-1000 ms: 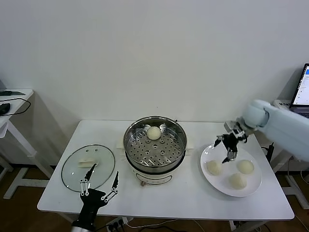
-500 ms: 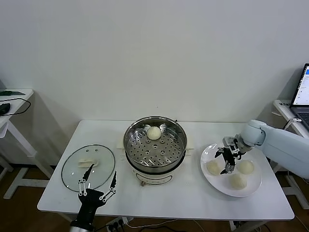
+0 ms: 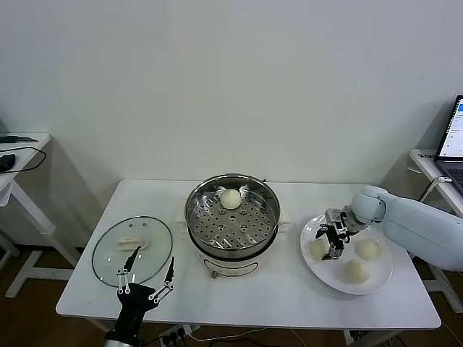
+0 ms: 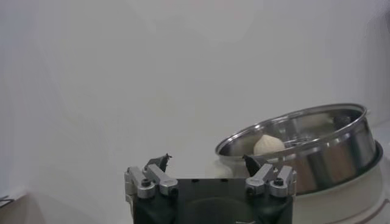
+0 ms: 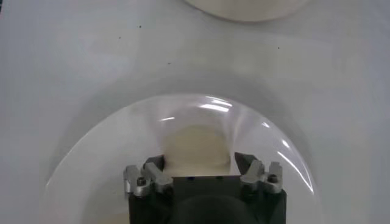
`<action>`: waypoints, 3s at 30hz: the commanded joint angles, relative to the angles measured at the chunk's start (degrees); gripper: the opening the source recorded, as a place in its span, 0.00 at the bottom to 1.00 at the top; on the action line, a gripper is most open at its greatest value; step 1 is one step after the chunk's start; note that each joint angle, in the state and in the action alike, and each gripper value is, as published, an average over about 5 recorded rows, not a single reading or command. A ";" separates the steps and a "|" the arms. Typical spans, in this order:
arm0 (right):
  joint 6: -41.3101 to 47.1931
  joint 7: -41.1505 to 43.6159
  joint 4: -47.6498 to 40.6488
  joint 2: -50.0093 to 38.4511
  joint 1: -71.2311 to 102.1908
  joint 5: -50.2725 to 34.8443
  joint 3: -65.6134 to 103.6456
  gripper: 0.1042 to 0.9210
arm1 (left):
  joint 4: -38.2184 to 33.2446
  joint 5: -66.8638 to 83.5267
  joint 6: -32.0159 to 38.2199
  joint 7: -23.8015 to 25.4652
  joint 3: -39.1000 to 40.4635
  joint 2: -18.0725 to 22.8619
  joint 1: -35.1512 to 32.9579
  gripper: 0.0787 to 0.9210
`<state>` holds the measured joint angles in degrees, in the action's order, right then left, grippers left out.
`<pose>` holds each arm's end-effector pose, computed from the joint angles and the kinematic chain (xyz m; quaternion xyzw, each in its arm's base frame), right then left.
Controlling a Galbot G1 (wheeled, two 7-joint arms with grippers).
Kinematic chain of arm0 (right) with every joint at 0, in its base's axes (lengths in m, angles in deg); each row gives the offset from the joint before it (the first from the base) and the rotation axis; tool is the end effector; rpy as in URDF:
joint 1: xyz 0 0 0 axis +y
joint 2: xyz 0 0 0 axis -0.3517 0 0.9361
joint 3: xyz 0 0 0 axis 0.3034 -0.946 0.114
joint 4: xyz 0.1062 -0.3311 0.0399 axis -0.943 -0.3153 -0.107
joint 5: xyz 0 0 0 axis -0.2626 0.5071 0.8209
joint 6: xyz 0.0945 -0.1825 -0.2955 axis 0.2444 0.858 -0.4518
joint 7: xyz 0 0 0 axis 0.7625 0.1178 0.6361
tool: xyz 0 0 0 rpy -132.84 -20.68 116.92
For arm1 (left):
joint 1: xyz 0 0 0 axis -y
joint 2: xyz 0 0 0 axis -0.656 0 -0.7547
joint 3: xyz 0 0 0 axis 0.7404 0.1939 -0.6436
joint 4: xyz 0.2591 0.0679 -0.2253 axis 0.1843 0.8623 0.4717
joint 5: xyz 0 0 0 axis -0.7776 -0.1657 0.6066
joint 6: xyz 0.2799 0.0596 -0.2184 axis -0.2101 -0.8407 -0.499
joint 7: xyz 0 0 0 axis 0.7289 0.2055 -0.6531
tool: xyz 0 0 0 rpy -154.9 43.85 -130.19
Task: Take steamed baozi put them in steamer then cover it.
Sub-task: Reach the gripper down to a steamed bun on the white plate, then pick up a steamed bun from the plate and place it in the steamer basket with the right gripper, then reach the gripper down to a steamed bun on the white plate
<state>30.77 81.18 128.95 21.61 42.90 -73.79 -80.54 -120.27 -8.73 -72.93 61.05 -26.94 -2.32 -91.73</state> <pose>0.5193 -0.1599 -0.2375 0.5264 -0.5640 0.4967 0.3976 0.1194 0.0272 -0.3119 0.0756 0.9820 0.1680 0.0420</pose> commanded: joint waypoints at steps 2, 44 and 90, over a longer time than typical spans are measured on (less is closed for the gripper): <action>0.36 4.33 1.13 0.04 -4.26 0.20 -0.16 0.74 | 0.01 0.03 -0.10 -0.04 0.37 -0.11 -0.10 0.88; 9.09 7.34 -5.02 45.07 -27.92 -20.10 -20.74 0.70 | 0.14 0.77 -0.07 -0.58 1.80 -0.71 1.86 0.88; -9.72 28.00 7.59 -8.83 -28.97 3.43 -11.24 0.88 | 0.14 0.01 0.74 -0.86 2.40 -0.93 0.96 0.88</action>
<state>29.85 101.04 135.20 32.27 10.16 -80.29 -92.89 -120.12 -8.30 -72.52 60.17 -24.86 -3.28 -90.23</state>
